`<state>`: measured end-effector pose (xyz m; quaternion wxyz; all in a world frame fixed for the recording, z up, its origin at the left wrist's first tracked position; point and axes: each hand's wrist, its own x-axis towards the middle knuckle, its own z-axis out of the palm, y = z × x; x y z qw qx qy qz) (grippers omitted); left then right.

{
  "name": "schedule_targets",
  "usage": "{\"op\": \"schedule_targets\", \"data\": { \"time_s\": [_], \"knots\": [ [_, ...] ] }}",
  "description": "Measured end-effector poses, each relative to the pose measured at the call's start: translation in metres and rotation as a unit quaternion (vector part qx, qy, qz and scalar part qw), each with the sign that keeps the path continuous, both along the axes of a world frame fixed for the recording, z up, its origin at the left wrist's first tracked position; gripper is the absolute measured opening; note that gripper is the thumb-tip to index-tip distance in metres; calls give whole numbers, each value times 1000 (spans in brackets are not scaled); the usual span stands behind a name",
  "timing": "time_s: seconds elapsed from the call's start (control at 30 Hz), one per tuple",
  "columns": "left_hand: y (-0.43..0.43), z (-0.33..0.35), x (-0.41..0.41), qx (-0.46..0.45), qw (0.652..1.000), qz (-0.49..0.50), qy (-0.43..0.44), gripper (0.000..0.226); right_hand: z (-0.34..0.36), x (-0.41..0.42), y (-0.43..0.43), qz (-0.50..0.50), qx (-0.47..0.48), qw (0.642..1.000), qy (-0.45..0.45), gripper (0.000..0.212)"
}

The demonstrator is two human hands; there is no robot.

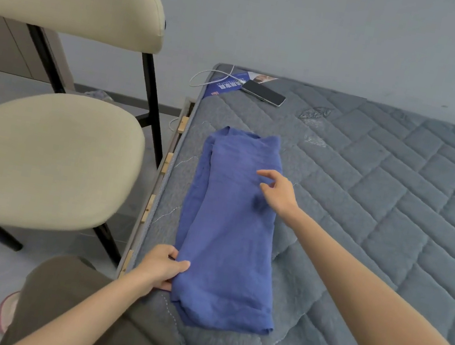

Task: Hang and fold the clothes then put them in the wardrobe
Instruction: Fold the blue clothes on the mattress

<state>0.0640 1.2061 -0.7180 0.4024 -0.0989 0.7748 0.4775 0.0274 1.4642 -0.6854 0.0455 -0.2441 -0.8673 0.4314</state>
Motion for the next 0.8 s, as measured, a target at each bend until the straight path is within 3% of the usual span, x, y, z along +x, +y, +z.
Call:
{"op": "schedule_targets", "data": {
  "time_s": [0.13,0.4,0.57,0.8],
  "knots": [
    [4,5,-11,-35,998,-46,2,30,-4,19,5,-23,3,1000,-12,40],
    [60,20,-60,-106,974,-95,179,47,-11,11,14,-11,19,1000,-14,39],
    [103,15,-86,-77,980,-10,181,43,-22,-4,10,-79,38,996,-24,42],
    [109,-7,-100,-155,947,62,275,26,-39,3,-5,-124,76,989,-24,55]
  ]
}}
